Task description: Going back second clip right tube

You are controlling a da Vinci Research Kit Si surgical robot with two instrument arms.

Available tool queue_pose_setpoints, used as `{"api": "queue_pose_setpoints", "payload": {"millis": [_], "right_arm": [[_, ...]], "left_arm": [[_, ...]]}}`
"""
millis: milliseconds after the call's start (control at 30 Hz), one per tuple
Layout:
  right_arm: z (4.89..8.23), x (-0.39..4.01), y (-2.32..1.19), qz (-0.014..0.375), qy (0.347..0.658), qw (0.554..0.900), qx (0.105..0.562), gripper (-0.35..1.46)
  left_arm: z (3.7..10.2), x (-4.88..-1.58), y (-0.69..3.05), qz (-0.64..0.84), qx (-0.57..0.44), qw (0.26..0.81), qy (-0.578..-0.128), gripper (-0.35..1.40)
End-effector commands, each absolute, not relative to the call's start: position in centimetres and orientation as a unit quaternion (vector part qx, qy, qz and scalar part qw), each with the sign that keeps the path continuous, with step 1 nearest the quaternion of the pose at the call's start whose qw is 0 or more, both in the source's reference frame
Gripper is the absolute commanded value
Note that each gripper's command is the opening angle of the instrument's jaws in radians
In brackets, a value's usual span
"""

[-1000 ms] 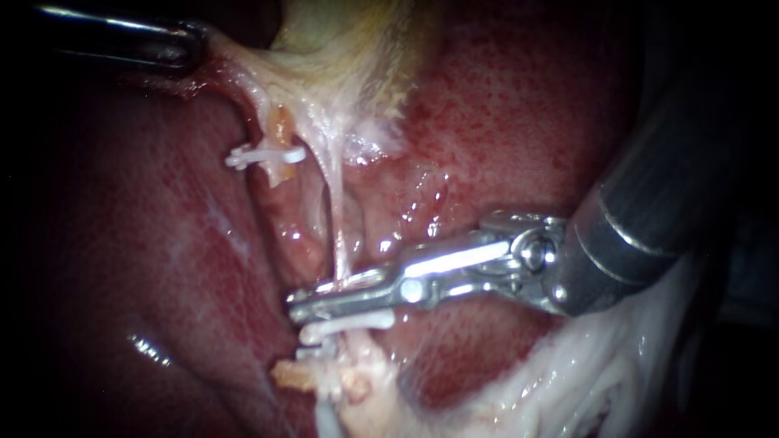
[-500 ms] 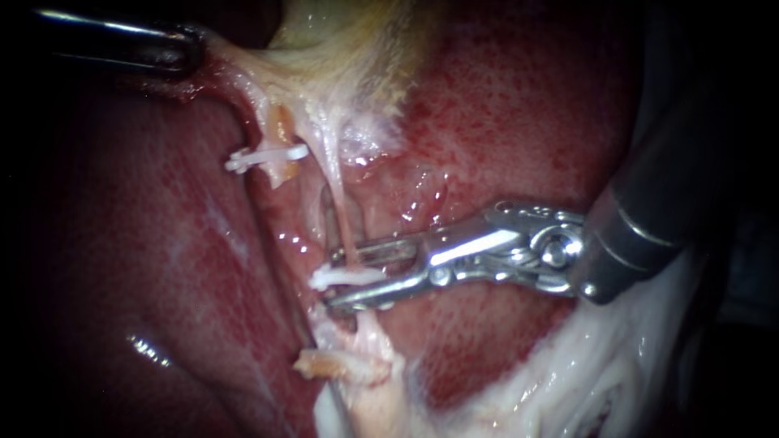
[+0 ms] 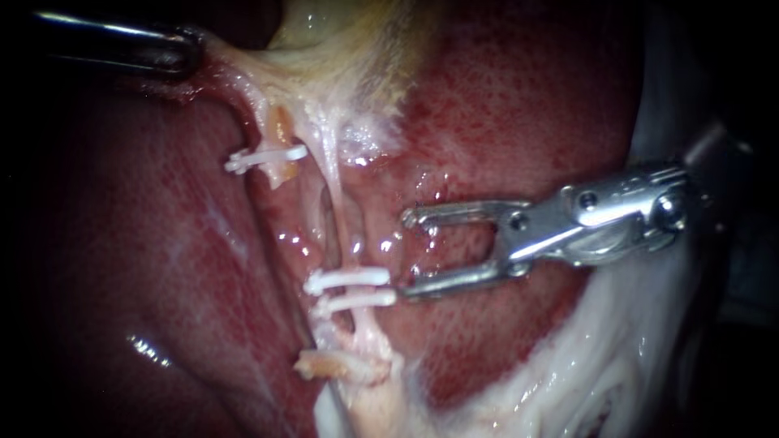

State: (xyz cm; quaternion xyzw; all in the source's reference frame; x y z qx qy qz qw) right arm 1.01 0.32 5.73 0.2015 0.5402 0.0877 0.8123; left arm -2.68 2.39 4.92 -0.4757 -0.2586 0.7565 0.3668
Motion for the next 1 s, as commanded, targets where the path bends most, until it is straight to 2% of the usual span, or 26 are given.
{"api": "queue_pose_setpoints", "payload": {"millis": [33, 233, 467, 733, 1000], "right_arm": [[5.70, 0.97, 0.31, 0.084, 0.539, 0.814, 0.201, 0.50], [5.58, 0.72, 0.35, 0.065, 0.528, 0.824, 0.195, 0.50], [5.53, 0.58, 0.37, 0.065, 0.527, 0.824, 0.197, 0.50], [5.50, 0.49, 0.40, 0.066, 0.527, 0.824, 0.198, 0.49], [5.47, 0.47, 0.40, 0.066, 0.527, 0.824, 0.199, 0.49]], "left_arm": [[4.93, -2.68, 2.39, 0.757, -0.476, 0.366, -0.259, -0.35], [4.97, -2.70, 2.39, 0.757, -0.476, 0.366, -0.258, -0.35], [5.21, -2.87, 2.29, 0.759, -0.477, 0.367, -0.250, -0.35], [5.60, -3.18, 2.12, 0.764, -0.468, 0.356, -0.265, -0.35], [5.65, -3.20, 2.10, 0.764, -0.468, 0.353, -0.269, -0.35]]}}
